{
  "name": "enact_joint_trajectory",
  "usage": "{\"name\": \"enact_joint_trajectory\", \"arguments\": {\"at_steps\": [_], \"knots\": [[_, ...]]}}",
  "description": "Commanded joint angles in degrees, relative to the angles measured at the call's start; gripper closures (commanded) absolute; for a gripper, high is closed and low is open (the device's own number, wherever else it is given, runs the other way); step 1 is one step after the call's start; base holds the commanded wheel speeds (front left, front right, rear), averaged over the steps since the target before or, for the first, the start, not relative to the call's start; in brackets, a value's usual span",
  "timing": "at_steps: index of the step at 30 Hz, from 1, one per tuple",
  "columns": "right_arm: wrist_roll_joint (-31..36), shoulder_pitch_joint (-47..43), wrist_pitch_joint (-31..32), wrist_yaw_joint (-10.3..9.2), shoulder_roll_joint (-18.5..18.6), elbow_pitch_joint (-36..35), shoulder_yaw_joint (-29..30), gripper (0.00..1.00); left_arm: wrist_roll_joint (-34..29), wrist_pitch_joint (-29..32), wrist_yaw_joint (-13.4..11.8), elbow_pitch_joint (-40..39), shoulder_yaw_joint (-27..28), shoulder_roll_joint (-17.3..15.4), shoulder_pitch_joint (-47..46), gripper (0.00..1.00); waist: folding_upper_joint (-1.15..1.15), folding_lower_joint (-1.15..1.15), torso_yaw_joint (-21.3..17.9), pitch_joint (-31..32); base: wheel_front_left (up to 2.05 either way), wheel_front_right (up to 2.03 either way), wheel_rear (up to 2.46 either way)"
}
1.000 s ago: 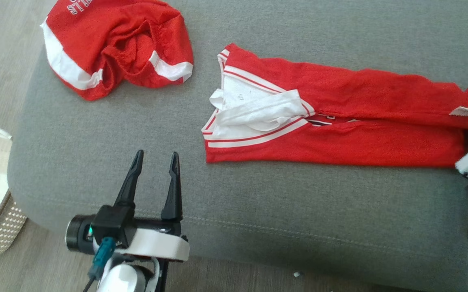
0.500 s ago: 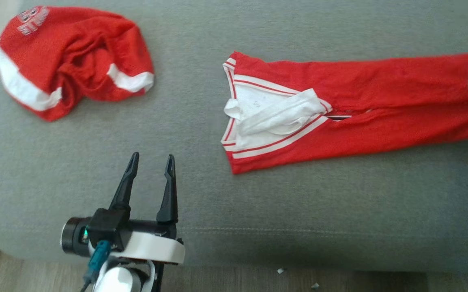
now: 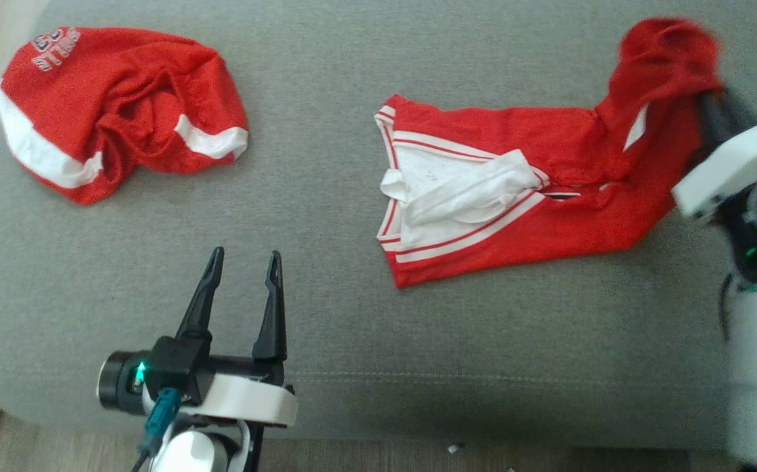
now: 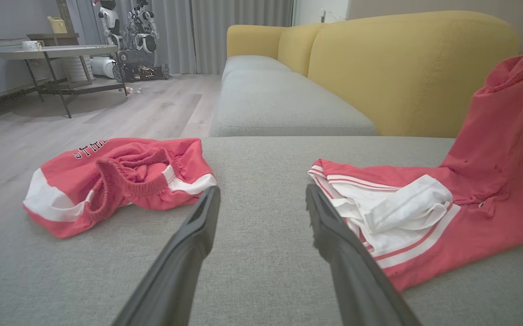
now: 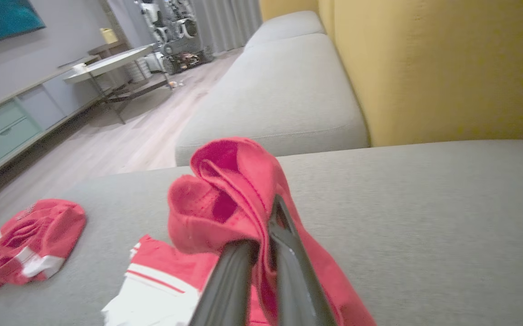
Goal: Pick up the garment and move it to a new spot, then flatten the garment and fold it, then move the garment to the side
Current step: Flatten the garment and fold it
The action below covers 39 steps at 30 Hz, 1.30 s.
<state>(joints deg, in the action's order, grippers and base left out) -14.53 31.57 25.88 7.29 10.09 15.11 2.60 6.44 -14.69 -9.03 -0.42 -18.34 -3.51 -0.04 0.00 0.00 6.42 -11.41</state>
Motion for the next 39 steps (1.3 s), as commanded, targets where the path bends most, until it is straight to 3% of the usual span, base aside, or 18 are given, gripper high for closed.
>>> {"name": "enact_joint_trajectory", "arguments": {"at_steps": [1,5,9,14,24,25,26,33,39], "knots": [[-1.11,-0.15,0.61,0.20,-0.46,-3.38,-2.32,1.00,-0.51,-0.30,0.11,-1.73,1.90,0.30,-0.72,0.00,0.00,0.00,0.85,0.47,0.00,0.00,0.00],[-3.28,-2.98,1.19,0.20,-3.36,-6.90,-6.70,1.00,-0.27,-0.30,0.20,-1.42,1.77,0.42,-0.35,0.00,0.00,0.00,2.85,1.32,0.00,0.00,0.00],[-3.56,-4.09,-0.20,0.20,-6.00,-5.35,-8.85,1.00,0.03,-0.30,0.15,-1.11,1.56,0.50,-0.19,0.00,0.00,0.00,5.01,1.86,0.00,0.00,0.00],[-2.69,-2.39,-3.24,0.20,-7.12,1.30,-10.23,1.00,0.28,-0.30,0.30,-0.68,0.89,0.56,-0.20,0.00,0.00,0.00,7.80,1.94,0.00,0.00,0.00],[-7.23,4.52,-10.93,0.20,-7.20,18.47,-17.94,1.00,1.19,-0.30,0.68,0.71,-1.04,0.62,-1.15,0.00,0.00,0.00,12.45,1.46,0.00,0.00,0.00],[-7.04,5.06,-11.35,0.20,-7.20,20.03,-18.22,0.43,1.28,-0.30,0.65,0.81,-1.19,0.62,-1.17,0.00,0.00,0.00,12.67,1.51,0.00,0.00,0.00],[-7.28,5.49,-11.94,0.20,-7.20,21.27,-18.36,0.00,1.37,-0.30,0.59,0.90,-1.33,0.62,-1.19,0.00,0.00,0.00,12.90,1.55,0.00,0.00,0.00],[-11.52,6.13,-14.60,0.20,-7.21,22.93,-20.09,0.00,1.91,-0.30,0.10,1.24,-1.76,0.62,-0.74,0.00,0.00,0.00,13.25,2.01,0.00,0.00,0.00],[-4.77,3.14,-16.91,0.20,-6.05,15.71,-12.02,0.00,1.36,-0.30,-0.21,0.73,-0.34,0.63,0.46,0.00,0.00,0.00,11.11,2.92,0.00,0.00,0.00]]}}
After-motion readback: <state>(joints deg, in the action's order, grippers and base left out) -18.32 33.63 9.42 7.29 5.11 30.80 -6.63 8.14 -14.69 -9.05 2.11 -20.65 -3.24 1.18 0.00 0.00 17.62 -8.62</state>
